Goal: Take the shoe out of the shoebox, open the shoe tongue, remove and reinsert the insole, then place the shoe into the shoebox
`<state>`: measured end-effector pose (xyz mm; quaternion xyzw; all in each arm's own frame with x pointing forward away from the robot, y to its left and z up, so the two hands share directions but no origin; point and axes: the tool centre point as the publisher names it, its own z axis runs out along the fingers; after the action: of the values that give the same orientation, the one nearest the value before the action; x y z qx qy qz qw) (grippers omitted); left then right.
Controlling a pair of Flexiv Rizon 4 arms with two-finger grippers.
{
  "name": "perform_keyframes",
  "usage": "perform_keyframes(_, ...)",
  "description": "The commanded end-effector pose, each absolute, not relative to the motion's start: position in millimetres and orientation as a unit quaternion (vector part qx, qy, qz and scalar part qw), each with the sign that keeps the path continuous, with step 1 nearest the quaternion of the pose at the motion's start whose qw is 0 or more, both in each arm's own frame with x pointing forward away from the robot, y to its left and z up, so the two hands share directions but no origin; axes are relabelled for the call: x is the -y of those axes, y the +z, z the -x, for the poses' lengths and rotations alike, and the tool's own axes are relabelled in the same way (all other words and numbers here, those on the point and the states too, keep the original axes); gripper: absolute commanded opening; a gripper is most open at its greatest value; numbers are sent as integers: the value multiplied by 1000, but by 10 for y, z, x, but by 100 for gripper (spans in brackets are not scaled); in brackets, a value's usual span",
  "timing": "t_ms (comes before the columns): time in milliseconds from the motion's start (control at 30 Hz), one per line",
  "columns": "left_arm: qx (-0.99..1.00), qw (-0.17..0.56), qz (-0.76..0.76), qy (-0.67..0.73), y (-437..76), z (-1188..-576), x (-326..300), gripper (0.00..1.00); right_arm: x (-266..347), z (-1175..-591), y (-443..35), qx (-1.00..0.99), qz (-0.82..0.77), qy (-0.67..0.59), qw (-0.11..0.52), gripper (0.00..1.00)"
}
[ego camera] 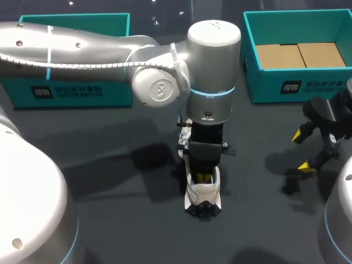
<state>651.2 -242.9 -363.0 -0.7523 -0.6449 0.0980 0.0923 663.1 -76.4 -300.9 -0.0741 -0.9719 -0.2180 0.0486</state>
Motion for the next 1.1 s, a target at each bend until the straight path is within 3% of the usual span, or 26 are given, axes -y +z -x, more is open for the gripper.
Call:
perform_keyframes(33, 647, 82, 753, 84, -3493, -6479, 2329, 0, 762, -6613, -3007, 972, 75, -217, 47, 100)
perform_keyframes(700, 666, 103, 735, 71, -4197, -6438, 2306, 0, 762, -6613, -3007, 972, 75, -217, 47, 100)
perform_keyframes(1100, 663, 2, 743, 94, -3650, -6342, 2329, 0, 762, -6613, -3007, 972, 75, -217, 47, 100)
